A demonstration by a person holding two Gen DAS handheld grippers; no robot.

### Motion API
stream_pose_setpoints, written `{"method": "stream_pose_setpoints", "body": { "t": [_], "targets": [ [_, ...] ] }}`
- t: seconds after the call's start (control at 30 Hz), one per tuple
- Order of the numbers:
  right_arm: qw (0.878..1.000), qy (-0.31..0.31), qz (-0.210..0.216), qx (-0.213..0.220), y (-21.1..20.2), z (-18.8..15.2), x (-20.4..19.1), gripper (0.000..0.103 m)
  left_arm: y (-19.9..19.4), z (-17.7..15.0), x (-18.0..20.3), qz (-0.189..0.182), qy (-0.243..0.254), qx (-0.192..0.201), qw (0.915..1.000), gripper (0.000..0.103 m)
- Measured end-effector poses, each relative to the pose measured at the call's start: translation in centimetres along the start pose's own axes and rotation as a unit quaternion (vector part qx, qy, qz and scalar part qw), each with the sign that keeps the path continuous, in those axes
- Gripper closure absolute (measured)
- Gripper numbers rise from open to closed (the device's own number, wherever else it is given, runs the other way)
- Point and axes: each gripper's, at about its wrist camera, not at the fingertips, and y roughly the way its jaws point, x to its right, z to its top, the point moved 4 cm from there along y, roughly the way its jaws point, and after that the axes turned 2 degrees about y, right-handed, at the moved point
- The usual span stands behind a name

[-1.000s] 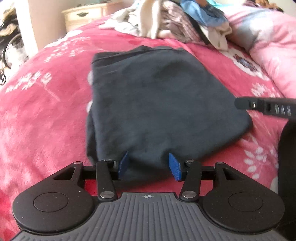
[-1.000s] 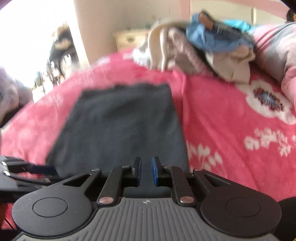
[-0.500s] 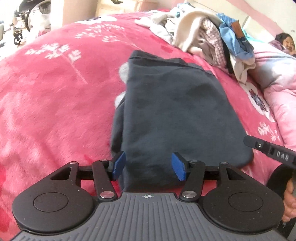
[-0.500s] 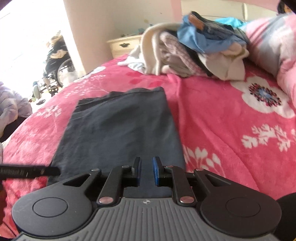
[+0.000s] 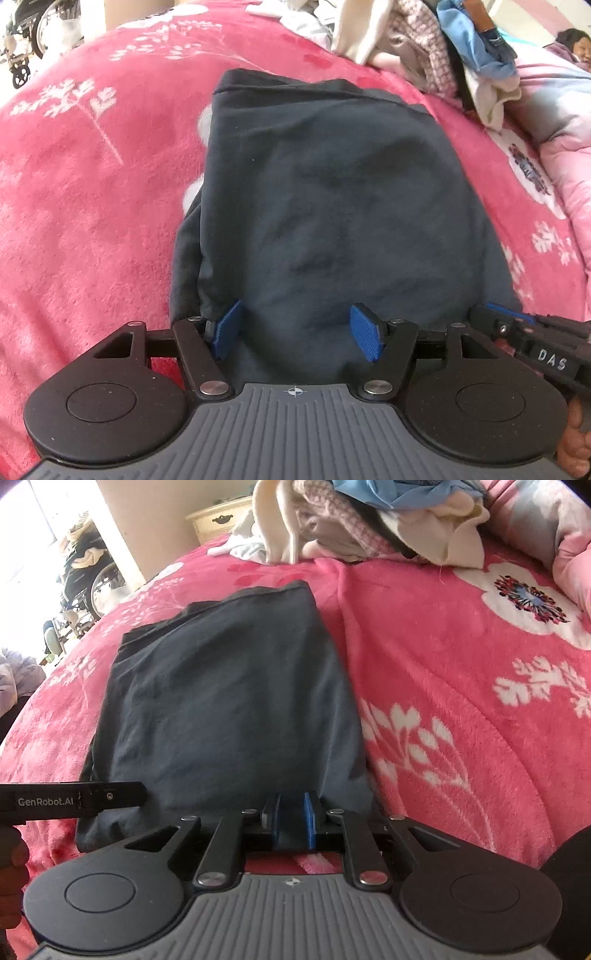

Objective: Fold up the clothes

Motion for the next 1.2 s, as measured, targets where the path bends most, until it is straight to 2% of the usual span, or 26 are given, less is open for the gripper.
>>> {"method": "stream_pose_setpoints", "body": {
  "t": [0.6, 1.2],
  "targets": [
    [1.0, 0.001, 0.001, 0.002, 0.0, 0.1, 0.1, 0.088, 0.1, -0.1, 0.8, 0.034, 0.028, -0.014, 0.9989, 0.033],
    [1.0, 0.003, 0.002, 0.002, 0.1, 0.0, 0.1, 0.088, 0.5, 0.3, 1.3, 0.043, 0.038, -0.017, 0.9982, 0.032]
  ]
}}
